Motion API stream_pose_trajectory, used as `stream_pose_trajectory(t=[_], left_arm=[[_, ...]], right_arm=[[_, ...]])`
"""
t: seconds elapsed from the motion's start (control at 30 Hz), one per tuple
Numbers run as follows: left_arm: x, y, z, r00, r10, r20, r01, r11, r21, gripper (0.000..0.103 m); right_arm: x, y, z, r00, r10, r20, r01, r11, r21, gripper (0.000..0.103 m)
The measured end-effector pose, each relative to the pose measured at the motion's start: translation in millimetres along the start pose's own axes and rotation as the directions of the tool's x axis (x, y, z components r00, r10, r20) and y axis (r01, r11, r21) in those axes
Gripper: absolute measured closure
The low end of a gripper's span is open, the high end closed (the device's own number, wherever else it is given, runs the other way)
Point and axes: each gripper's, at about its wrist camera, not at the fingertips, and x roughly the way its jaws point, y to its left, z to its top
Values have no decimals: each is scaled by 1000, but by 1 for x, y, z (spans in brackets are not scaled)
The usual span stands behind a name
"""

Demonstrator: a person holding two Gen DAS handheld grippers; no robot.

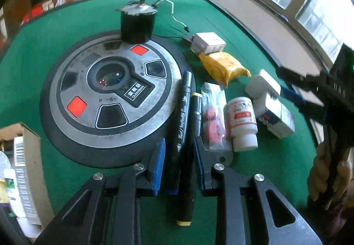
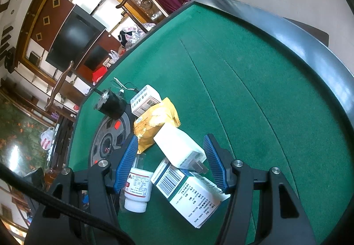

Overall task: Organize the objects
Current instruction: 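Grasp the yellow-capped black marker on the grey disc with the left tool, then lift the marker with the left tool while the right tool grasps another black marker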

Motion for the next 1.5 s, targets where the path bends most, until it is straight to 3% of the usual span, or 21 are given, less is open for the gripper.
stream_pose_trajectory(t=[0.1, 0.3, 0.37, 0.4, 0.53, 0.63, 0.7, 0.73, 0.83, 1.03, 1.23, 1.4, 1.5], left_arm=[[3, 2, 3, 1000, 1, 19, 0, 1000, -21, 81], [8, -15, 9, 986, 158, 61, -163, 982, 96, 80], [16, -20, 6, 956, 285, 67, -293, 942, 165, 82], [15, -21, 4, 948, 304, 98, -318, 929, 188, 83], [16, -29, 3, 937, 333, 106, -349, 910, 226, 83], [23, -45, 3, 913, 380, 148, -408, 866, 291, 82], [27, -52, 2, 906, 391, 164, -424, 855, 300, 85], [27, -53, 1, 908, 387, 160, -419, 858, 297, 91], [20, -52, -4, 933, 334, 137, -359, 897, 258, 92], [-34, -51, -35, 948, 255, 191, -285, 947, 148, 92], [-88, -45, -79, 949, 194, 249, -211, 976, 45, 92], [-106, -34, -109, 949, 139, 284, -130, 990, -51, 92], [-113, -31, -121, 943, 147, 297, -139, 989, -47, 92]], right_arm=[[2, 3, -1, 1000, -6, -5, 6, 1000, -14, 43], [3, 5, -2, 1000, -19, -4, 19, 999, -31, 43], [4, 5, -2, 1000, -21, -6, 20, 999, -30, 43], [4, 4, -2, 1000, -19, -9, 19, 999, -27, 43], [5, 5, -2, 1000, -22, -13, 22, 999, -30, 43], [6, 7, -3, 1000, -26, -15, 25, 999, -44, 43], [6, 8, -3, 999, -29, -15, 29, 998, -49, 43], [6, 7, -3, 999, -29, -14, 28, 998, -49, 43], [5, 9, -3, 1000, -25, -7, 24, 998, -53, 43], [2, 18, -5, 999, -38, 13, 39, 995, -91, 43], [1, 30, -9, 999, -38, 33, 42, 988, -152, 43], [-1, 49, -22, 996, -56, 76, 73, 968, -241, 43], [-8, 58, -31, 994, -75, 79, 92, 967, -237, 43]])
